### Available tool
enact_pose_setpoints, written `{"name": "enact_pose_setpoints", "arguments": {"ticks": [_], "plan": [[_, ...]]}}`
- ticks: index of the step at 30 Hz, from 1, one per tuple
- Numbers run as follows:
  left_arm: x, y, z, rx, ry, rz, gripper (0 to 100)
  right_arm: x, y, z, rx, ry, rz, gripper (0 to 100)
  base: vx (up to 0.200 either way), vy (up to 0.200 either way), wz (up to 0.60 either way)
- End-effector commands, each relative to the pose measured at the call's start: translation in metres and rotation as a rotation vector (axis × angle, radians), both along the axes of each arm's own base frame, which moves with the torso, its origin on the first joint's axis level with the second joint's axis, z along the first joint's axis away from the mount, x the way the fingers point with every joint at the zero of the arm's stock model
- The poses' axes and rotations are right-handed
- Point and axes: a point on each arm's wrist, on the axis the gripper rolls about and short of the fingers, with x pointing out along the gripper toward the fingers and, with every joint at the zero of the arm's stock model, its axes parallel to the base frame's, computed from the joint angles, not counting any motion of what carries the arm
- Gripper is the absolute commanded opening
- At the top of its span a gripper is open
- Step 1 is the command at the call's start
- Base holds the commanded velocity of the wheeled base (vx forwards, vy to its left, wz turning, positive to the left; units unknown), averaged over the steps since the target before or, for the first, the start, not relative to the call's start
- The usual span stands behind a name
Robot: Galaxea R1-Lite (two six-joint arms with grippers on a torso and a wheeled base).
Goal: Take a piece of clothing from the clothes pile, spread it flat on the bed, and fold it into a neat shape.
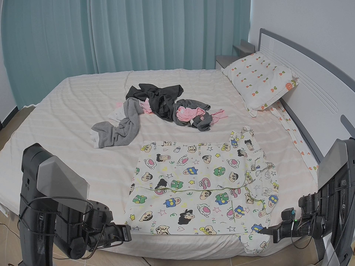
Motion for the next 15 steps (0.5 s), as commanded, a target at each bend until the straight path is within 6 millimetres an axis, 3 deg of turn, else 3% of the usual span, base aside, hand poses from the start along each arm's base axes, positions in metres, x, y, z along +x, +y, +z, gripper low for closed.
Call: {"name": "enact_pose_setpoints", "arguments": {"ticks": [1,10,15], "plan": [[-0.007,0.004,0.005,0.001,0.012,-0.001,0,-0.006,-0.002,0.002,-0.009,0.023,0.001,0,0.000,0.000,0.00],[-0.017,0.009,0.005,0.010,0.059,-0.003,0,-0.010,-0.002,0.005,-0.021,0.050,0.027,0,0.000,0.000,0.00],[-0.011,0.007,0.008,-0.024,0.001,-0.001,0,-0.008,-0.001,0.006,0.002,0.031,0.032,0,0.000,0.000,0.00]]}}
